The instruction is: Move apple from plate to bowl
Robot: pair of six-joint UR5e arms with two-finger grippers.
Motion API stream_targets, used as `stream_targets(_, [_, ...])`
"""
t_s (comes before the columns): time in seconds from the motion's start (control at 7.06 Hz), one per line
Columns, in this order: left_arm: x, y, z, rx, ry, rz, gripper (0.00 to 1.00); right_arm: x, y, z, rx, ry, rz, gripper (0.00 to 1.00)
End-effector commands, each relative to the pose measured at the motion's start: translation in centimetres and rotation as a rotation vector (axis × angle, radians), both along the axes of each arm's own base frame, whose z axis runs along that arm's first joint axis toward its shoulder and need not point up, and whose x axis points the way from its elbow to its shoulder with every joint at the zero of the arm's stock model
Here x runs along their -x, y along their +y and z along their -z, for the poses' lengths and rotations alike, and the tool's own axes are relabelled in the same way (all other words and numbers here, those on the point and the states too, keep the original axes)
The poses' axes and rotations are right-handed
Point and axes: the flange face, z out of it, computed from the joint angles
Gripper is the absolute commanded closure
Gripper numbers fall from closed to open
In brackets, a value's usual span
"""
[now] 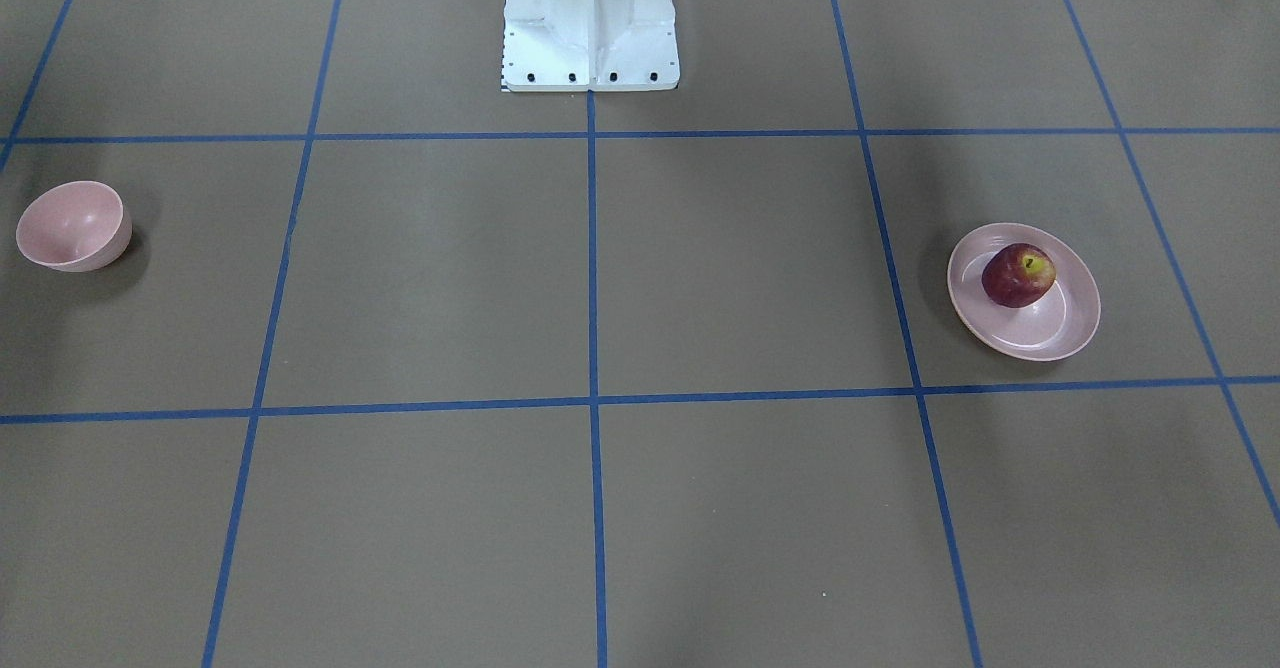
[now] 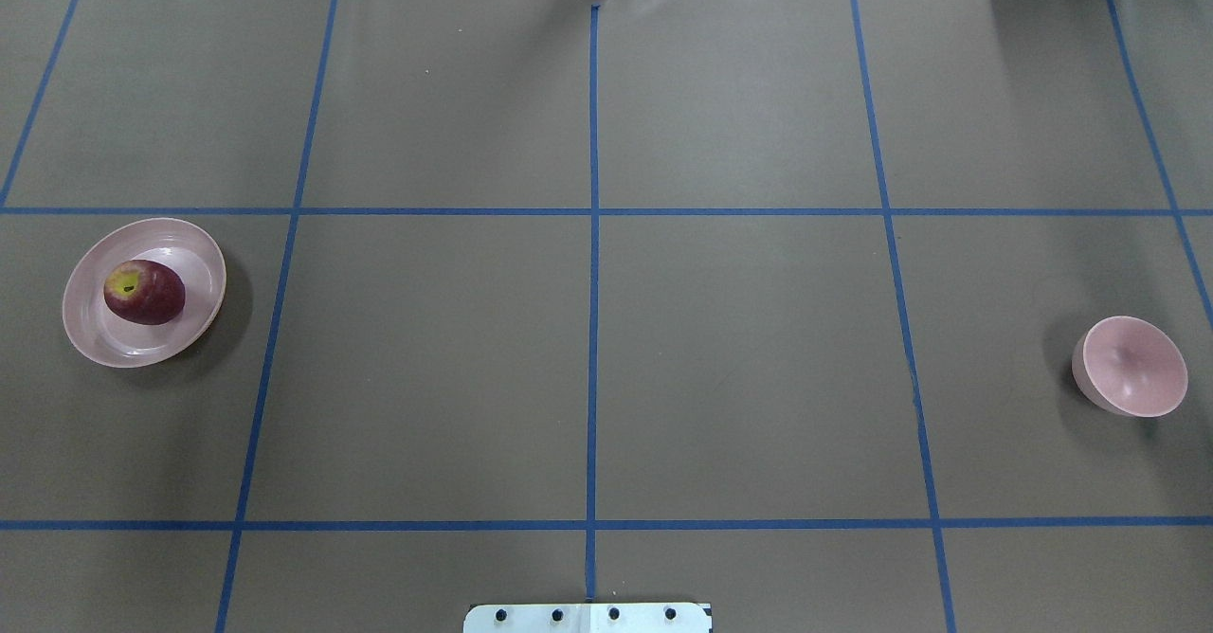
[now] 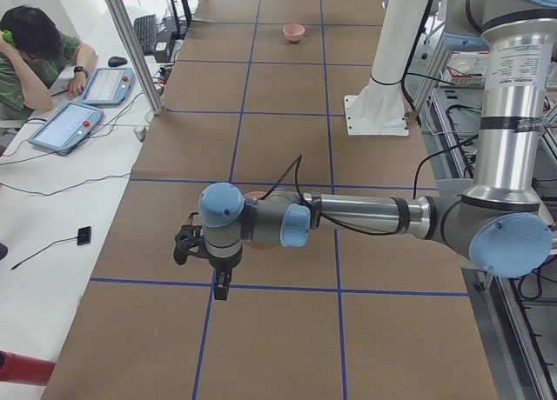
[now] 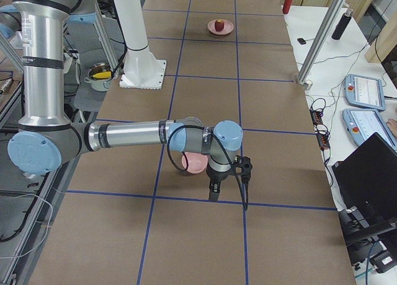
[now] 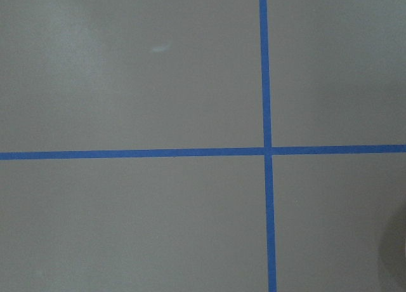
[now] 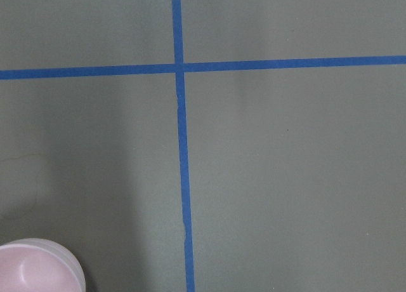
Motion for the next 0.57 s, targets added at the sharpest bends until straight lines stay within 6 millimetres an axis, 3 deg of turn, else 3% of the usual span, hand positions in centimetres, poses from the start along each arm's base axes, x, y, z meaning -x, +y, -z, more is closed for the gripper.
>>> stream_targets(0.0, [-0.03, 0.04, 0.2, -0.005, 0.0, -0.002, 0.01, 0.02, -0.01, 0.09, -0.002, -0.003, 0.0, 0.0])
stream_targets(0.43, [-0.05, 0.4, -0.19, 0.003, 0.001, -0.002, 0.01, -0.19, 0.01, 0.23, -0.005, -0.003, -0.005, 0.0])
